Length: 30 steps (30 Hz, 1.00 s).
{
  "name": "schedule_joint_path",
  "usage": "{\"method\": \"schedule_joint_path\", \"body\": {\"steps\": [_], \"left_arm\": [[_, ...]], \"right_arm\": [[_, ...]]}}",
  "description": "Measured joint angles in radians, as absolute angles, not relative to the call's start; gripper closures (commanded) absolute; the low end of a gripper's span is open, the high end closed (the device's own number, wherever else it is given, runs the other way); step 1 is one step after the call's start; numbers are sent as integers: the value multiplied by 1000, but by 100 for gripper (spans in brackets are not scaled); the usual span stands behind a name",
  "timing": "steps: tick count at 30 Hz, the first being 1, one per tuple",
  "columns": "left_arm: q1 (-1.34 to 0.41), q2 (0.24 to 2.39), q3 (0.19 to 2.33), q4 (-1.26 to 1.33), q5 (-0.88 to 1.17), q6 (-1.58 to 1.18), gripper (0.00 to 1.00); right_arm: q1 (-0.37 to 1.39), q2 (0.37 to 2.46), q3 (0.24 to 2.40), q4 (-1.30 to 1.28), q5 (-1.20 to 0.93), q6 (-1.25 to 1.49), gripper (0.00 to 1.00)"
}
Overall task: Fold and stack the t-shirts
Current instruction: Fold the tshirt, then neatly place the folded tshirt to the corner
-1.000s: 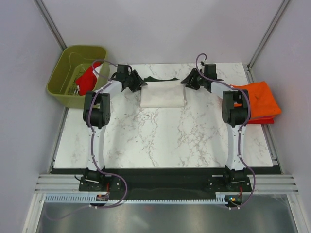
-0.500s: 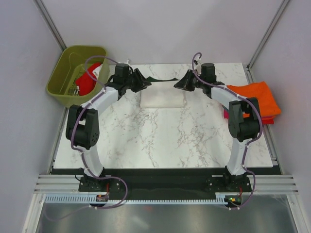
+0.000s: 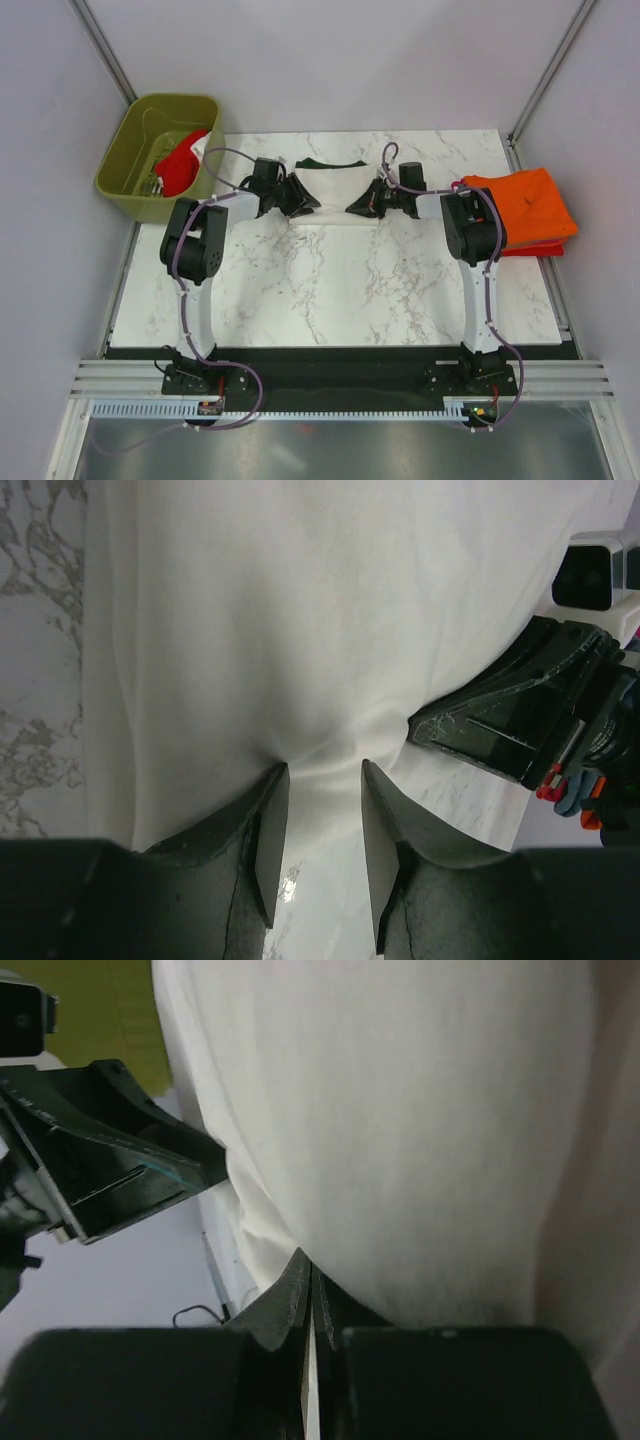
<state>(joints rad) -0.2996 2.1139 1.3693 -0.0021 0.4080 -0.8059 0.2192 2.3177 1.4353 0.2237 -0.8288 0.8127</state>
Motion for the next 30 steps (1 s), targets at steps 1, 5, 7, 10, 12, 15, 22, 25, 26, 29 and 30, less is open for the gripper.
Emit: {"method": "schedule_joint_path", "body": {"steps": [1, 5, 7, 10, 12, 15, 22, 25, 26, 29, 30], "left_arm": [[-295, 2119, 1367, 9, 418, -814, 58], [-285, 2120, 1335, 60, 431, -836, 57], [-284, 2111, 1317, 82, 430, -838, 54], [-284, 2085, 1288, 101, 422, -836, 48], [-282, 2048, 1264, 84, 401, -826, 44], [-274, 1996, 1255, 30, 366, -799, 37], [-263, 1954, 1365, -114, 241, -713, 27], [-258, 1984, 1461, -143, 210, -688, 25], [-257, 2004, 1498, -149, 206, -679, 24], [-252, 2071, 1594, -163, 177, -660, 13], [-250, 2097, 1621, -165, 165, -657, 13]], "right_arm": [[209, 2346, 1441, 233, -865, 840, 94], [190, 2357, 1462, 224, -894, 842, 91], [183, 2352, 1462, 203, -898, 833, 82], [171, 2323, 1461, 161, -889, 804, 56], [163, 2288, 1456, 128, -875, 780, 43], [146, 2222, 1456, 67, -818, 726, 37], [108, 2165, 1525, -44, -689, 648, 21], [101, 2172, 1582, -88, -636, 628, 10], [101, 2182, 1611, -96, -616, 620, 11], [101, 2242, 1721, -126, -575, 606, 17], [101, 2265, 1753, -131, -566, 604, 21]]}}
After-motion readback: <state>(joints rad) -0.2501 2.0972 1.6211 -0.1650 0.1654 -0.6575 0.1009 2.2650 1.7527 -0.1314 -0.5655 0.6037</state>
